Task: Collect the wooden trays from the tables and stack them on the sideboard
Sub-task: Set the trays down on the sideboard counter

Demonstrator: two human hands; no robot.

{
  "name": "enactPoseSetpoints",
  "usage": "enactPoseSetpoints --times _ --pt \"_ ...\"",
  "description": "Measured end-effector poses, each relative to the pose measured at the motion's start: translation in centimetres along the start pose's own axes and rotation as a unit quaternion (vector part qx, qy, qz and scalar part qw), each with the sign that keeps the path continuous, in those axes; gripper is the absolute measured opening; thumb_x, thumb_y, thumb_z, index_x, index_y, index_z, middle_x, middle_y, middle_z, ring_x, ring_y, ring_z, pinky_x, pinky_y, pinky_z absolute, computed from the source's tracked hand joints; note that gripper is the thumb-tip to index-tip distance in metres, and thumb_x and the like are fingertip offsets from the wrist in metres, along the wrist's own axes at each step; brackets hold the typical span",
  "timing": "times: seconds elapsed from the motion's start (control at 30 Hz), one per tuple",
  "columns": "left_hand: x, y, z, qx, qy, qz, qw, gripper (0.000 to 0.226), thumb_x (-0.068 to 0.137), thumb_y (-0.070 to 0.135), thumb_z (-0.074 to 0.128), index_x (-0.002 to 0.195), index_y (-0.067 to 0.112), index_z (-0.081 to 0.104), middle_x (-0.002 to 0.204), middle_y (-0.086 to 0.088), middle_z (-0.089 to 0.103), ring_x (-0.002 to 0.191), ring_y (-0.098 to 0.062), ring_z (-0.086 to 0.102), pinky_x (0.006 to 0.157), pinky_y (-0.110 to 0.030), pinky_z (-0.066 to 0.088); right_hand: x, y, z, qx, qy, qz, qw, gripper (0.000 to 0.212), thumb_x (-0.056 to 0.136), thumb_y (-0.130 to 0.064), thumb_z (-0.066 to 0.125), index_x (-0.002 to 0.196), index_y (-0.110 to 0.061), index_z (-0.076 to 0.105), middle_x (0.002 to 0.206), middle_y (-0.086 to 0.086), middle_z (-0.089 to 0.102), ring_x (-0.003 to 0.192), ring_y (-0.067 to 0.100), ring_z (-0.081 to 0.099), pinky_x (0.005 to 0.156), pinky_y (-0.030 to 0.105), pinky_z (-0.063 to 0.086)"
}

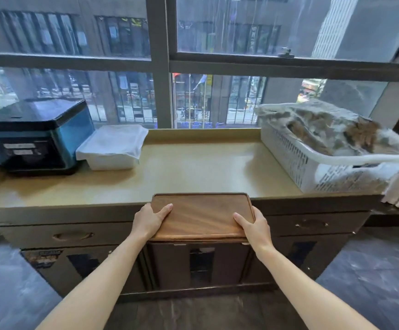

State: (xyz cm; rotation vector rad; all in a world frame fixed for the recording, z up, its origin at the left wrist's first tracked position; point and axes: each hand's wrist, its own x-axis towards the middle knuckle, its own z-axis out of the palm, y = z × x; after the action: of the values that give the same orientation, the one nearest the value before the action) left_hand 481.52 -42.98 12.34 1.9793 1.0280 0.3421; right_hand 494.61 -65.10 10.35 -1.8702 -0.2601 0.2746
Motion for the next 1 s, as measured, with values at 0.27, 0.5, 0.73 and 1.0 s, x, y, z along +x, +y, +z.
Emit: enactPoseSetpoints --times 0.27,0.5,0.73,1.0 --pt "14.6 3.5 3.9 -0.008 0.054 -0.025 0.998 0.06 0.081 0.053 0.057 0.116 0.004 0.057 0.115 -0.016 0.064 0.108 -0.035 0.057 0.088 -0.037 0.043 17.6 -1.2 4.5 -0.017 -0.05 -0.012 0.999 0.047 0.081 -0.032 0.067 0.12 -0.009 0.053 0.102 0.002 0.059 0.091 0.019 0.056 0.079 0.028 0.043" --pt "26.9 7.0 6.6 -0.071 0.083 -0.066 0.992 0.044 0.078 0.046 0.064 0.099 0.007 0.065 0.101 -0.011 0.069 0.094 -0.029 0.061 0.082 -0.038 0.048 31.5 -2.9 7.8 0.008 -0.087 0.023 0.996 0.037 0.079 -0.028 0.067 0.111 -0.011 0.058 0.105 0.009 0.066 0.095 0.026 0.062 0.081 0.04 0.053" --pt "36.1 8.6 8.3 -0.111 0.107 -0.11 0.982 0.041 0.078 0.041 0.066 0.097 0.006 0.065 0.095 -0.008 0.067 0.093 -0.029 0.062 0.078 -0.036 0.047 40.8 -4.4 11.5 -0.001 -0.099 0.049 0.994 0.038 0.08 -0.026 0.068 0.11 -0.005 0.059 0.105 0.011 0.066 0.095 0.025 0.061 0.081 0.033 0.048" --pt "45.4 9.6 11.1 -0.069 0.067 -0.109 0.989 0.045 0.079 0.043 0.064 0.103 0.006 0.063 0.107 -0.012 0.068 0.1 -0.031 0.06 0.083 -0.036 0.046 48.0 -3.7 13.7 -0.023 -0.052 0.082 0.995 0.039 0.079 -0.029 0.069 0.107 -0.004 0.059 0.105 0.014 0.065 0.096 0.028 0.061 0.083 0.036 0.048"
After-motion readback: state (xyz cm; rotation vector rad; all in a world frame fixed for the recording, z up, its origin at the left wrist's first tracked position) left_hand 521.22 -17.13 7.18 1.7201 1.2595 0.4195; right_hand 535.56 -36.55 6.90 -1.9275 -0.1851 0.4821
